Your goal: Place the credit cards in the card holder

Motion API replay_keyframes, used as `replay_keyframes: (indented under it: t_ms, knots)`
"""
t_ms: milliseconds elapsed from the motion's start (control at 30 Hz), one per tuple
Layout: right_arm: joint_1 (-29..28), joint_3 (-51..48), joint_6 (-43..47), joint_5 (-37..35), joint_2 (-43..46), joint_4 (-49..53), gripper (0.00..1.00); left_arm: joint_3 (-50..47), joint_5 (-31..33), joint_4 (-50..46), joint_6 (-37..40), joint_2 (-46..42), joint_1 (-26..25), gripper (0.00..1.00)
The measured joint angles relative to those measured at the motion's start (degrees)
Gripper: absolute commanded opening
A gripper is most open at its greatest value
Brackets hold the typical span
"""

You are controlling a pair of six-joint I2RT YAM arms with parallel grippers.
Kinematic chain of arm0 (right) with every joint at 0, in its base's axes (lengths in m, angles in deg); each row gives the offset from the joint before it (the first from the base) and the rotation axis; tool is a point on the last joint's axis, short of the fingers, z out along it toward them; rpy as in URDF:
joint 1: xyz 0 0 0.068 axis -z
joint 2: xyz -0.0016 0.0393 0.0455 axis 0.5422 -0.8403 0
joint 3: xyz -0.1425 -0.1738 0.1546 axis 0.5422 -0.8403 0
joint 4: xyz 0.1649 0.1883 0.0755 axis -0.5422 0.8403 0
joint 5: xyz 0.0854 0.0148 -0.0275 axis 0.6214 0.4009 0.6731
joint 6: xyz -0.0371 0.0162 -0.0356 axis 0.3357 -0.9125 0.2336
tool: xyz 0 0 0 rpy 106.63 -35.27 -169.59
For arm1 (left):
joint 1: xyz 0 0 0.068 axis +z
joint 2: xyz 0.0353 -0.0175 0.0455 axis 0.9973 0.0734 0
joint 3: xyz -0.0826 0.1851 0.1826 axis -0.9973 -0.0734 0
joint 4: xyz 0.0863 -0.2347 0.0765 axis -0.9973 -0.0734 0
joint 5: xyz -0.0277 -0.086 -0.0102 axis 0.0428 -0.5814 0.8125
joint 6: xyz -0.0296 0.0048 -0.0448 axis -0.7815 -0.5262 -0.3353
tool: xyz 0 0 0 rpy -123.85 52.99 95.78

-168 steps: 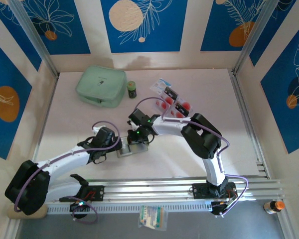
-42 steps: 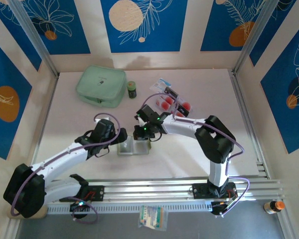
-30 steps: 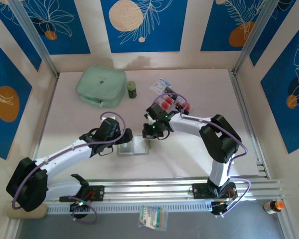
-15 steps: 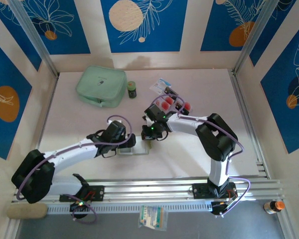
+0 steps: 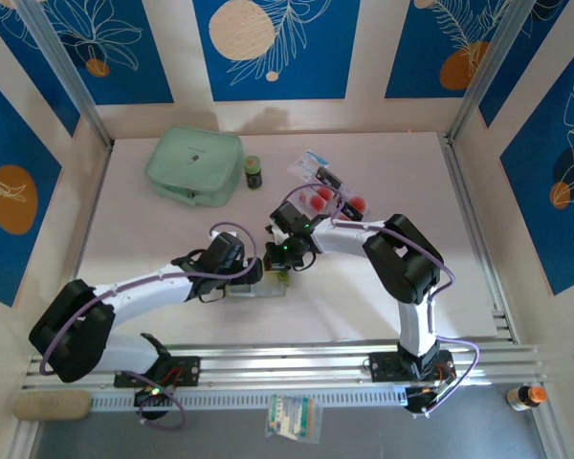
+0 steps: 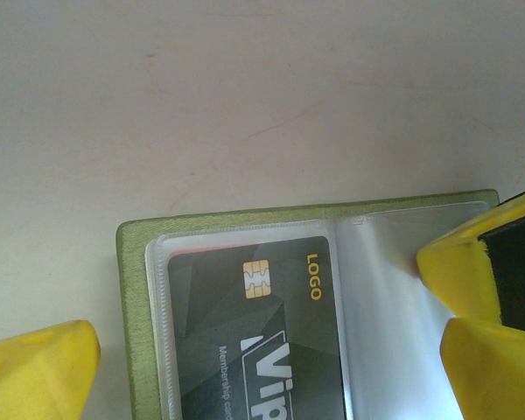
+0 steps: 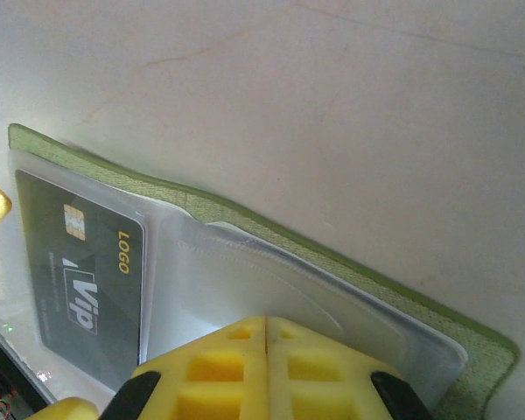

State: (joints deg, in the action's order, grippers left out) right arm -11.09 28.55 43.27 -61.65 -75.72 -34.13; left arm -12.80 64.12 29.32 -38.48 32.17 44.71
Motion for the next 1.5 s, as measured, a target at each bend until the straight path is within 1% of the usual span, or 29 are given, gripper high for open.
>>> replay_keyframes:
  t_ms: [433, 633, 733, 867, 967, 1067, 1167, 1400, 1500]
  knots:
    - [0.00, 0.09, -0.96, 0.61, -0.04, -0.04, 0.04, -1.25, 0.04, 2.16, 1.07, 4.04, -0.07, 1.00]
    - [0.02, 0.09, -0.96, 0.55, 0.00, 0.00, 0.05, -1.46, 0.24, 2.60, 1.29, 4.07, -0.09, 0.98]
    - [0.07, -0.31, -1.20, -0.50, 0.92, 0.09, 0.11, -1.60, 0.39, 2.84, 1.27, 4.07, -0.09, 0.98]
    - [0.04, -2.93, -3.10, -2.03, 5.44, -0.04, 0.26, -1.75, 0.52, 3.02, 1.25, 4.04, -0.09, 0.96]
    - [-0.35, -4.79, -5.25, -3.04, 8.28, -0.68, 0.32, -2.10, 0.83, 3.48, 1.22, 3.96, -0.09, 0.96]
    - [-1.40, -5.88, -7.39, -4.20, 8.83, -1.75, 0.35, -2.51, 0.87, 3.96, 1.20, 3.63, -0.09, 0.96]
    - [-2.23, -6.71, -9.09, -5.05, 8.81, -2.51, 0.35, -2.89, 0.90, 4.35, 1.20, 3.32, -0.09, 0.96]
    - [-2.21, -6.73, -11.19, -5.44, 7.26, -4.66, 0.35, -3.56, 0.94, 5.11, 1.20, 2.80, -0.09, 0.95]
    - [-2.19, -6.73, -11.87, -5.46, 6.71, -5.01, 0.40, -3.72, 1.20, 5.18, 1.18, 2.75, -0.09, 0.94]
